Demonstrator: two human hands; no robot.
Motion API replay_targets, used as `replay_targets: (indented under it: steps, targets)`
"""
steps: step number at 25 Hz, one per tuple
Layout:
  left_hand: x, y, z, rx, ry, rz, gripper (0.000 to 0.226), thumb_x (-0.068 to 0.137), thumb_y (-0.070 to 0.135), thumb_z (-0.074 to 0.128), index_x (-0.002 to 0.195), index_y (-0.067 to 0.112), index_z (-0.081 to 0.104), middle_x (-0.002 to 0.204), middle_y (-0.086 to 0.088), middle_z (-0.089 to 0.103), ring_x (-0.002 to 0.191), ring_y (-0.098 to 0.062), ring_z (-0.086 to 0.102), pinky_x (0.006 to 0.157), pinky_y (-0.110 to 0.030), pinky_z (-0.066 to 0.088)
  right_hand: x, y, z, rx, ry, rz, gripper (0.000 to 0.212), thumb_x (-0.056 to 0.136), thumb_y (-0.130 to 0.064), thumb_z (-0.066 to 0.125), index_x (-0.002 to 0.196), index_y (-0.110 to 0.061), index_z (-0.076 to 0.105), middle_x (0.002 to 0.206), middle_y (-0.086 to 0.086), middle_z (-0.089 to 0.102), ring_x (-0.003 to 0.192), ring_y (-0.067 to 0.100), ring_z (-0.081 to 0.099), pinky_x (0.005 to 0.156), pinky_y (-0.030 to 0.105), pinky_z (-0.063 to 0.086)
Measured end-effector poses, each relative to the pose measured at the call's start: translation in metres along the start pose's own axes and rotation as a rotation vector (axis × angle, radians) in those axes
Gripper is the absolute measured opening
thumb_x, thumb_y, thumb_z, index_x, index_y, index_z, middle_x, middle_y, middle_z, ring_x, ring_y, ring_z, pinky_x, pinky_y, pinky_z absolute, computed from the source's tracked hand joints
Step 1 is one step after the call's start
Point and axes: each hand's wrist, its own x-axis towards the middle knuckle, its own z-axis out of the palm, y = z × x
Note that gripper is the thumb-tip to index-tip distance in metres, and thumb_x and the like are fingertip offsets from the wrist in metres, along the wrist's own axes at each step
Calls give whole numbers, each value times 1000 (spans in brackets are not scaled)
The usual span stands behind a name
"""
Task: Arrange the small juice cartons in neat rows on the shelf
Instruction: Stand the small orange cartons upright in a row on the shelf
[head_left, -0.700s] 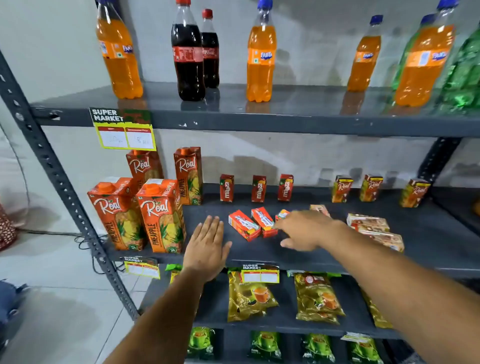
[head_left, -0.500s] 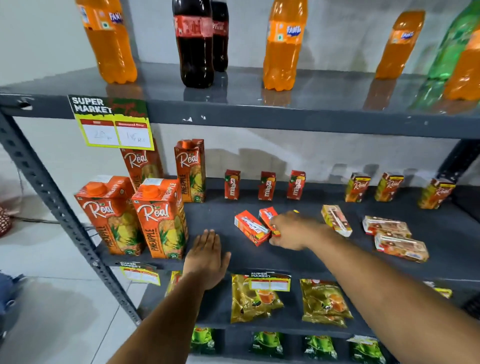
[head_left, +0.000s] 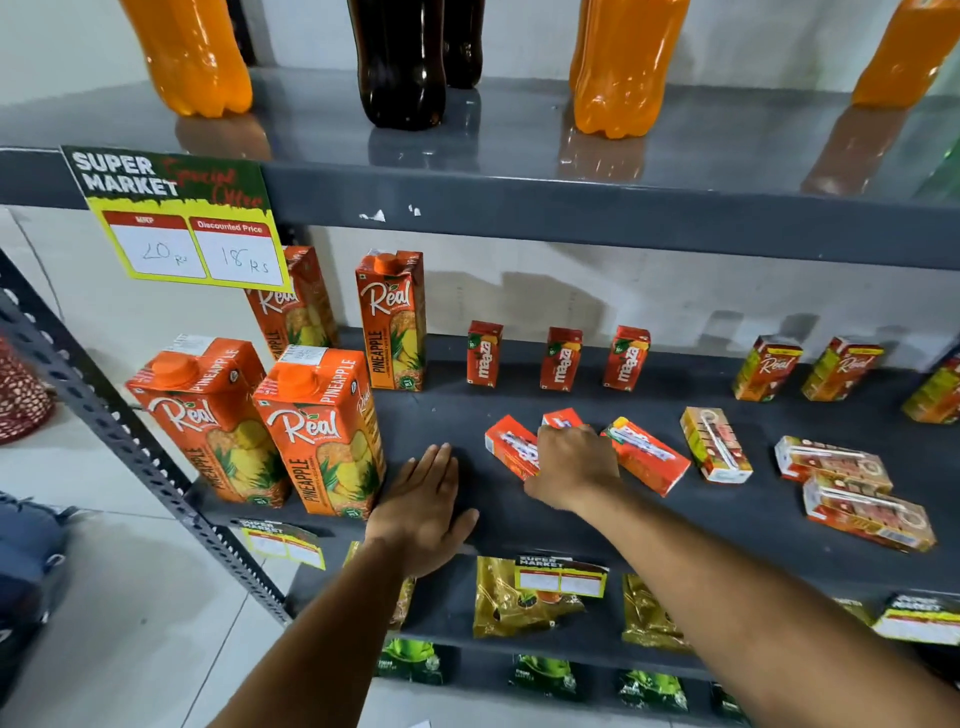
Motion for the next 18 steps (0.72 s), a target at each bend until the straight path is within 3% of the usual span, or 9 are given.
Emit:
replay_targets:
  steps: [3,5,7,10,13,15,18]
  targets:
    - [-1,2,2,-15,1,-62,77,93,59,14,149,7,-2,160,-9,-10,146,-18,-13,112,-29,-12,15,9,-24,48,25,-169,39,71,-24,72,107,-13,59,111,7,58,99,32,58,72,40,48]
    - [0,3,1,7,-9,-78,76,94,57,14,149,7,-2,160,-10,-9,146,-19,-12,112,-30,-11,26,16,-42,-41,64,-417,32,78,-12,67,110,-11,59,113,8,54,99,31,57,72,43,51]
    - [0,5,1,19,-4,-82,75,94,56,14,149,7,0,161,-10,-6,147,-20,-10,112,-31,-10,31,22,-54,-146,77,-676,26,88,-11,56,113,-10,58,114,9,56,102,30,55,74,43,51]
    - [0,5,0,25,-4,-84,76,93,57,12,149,7,2,161,-10,-3,147,-21,-7,114,-31,-8,36,22,-56,-390,47,-896,31,94,-14,50,125,-13,53,123,10,58,111,27,55,83,42,52]
    - [0,5,1,30,-11,-91,77,92,58,11,149,8,2,161,-8,-3,147,-19,-7,115,-32,-7,47,23,-64,-565,80,-1026,32,96,-40,38,117,-23,56,118,3,64,105,25,59,88,44,49]
    - [0,4,3,29,-11,-92,77,92,59,11,149,8,2,161,-8,-3,147,-19,-7,116,-32,-6,45,21,-74,-547,57,-1086,32,98,-26,37,124,-17,54,125,5,60,110,27,57,88,44,48]
    - [0,4,3,28,-5,-90,78,92,59,11,149,8,2,161,-8,-3,147,-19,-6,116,-32,-5,45,21,-77,-498,-55,-1017,39,97,-13,37,135,-10,46,139,8,52,121,28,51,94,42,46]
